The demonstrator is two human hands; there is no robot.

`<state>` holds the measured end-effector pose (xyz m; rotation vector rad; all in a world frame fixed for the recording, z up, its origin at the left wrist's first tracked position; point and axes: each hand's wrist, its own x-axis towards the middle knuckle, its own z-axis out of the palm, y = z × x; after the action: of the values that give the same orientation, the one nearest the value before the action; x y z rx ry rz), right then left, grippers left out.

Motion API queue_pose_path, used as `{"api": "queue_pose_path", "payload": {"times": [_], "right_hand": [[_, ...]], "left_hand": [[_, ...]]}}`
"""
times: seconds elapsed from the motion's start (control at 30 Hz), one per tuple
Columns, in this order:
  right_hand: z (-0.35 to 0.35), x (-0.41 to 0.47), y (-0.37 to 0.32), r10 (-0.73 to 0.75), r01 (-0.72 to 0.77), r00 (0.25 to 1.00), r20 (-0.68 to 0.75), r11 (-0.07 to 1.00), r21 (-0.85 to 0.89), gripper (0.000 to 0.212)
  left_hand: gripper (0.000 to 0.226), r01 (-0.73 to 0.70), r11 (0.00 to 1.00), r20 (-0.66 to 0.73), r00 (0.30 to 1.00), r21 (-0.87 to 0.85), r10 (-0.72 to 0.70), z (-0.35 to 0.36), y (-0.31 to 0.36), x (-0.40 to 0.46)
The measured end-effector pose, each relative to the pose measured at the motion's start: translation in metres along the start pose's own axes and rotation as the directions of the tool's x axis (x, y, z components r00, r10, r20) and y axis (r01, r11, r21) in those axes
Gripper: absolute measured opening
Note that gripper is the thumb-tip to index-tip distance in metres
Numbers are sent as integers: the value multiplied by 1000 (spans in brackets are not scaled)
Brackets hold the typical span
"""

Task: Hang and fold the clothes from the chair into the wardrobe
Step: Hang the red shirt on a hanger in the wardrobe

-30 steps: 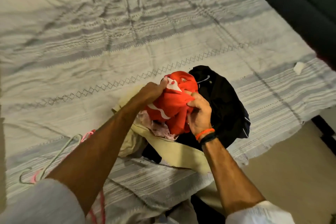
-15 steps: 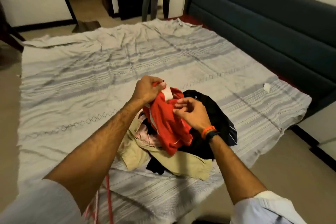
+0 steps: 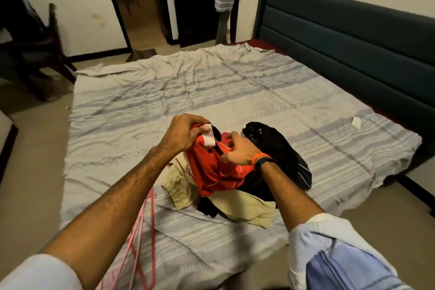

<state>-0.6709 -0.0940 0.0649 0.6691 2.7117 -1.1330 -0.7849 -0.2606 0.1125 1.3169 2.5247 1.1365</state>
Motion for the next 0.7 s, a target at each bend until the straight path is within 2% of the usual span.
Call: {"api": "queue_pose_path", "payload": {"times": [0.07,0.13,0.17,0.27,0.33,0.4,0.5,0.6,0.7], "right_hand": [[21,-4,1,-26,18,995,-97,997,-81,38],[31,-7,-5,-50,40,963,-264,998,-44,15],[30,-8,-9,-38,45,944,-329,999,13,11],[12,-14,-28,-11,97,900,-436,980,176,27],[-3,-16,-41,-33,143,893,-449,966,213,26],[-13,-20,-61,-61,182,872,-486,961,207,27],[-21,-23,-84,-66,211,844,-532,953,217,32],[-24,-26,-107,-40,237,814,-580,934,269,28],[-33,-33,-117,23,288,757,-653,886,365,29]], "left_hand": [[14,20,1000,-18,1000,-4,-21,-3,-2,-10],[13,29,1000,-7,1000,1,-29,-5,-4,-16],[14,46,999,8,999,13,-46,-6,-5,-18],[27,147,984,102,982,101,-157,-10,-15,-22],[44,196,975,194,957,110,-214,-11,-19,-22],[54,186,981,260,946,61,-195,-16,-19,-22],[42,136,990,233,965,-47,-121,-18,-9,-18],[25,91,996,208,975,-26,-83,-28,-8,-10],[10,131,991,193,972,19,-132,-32,-18,-6]]}}
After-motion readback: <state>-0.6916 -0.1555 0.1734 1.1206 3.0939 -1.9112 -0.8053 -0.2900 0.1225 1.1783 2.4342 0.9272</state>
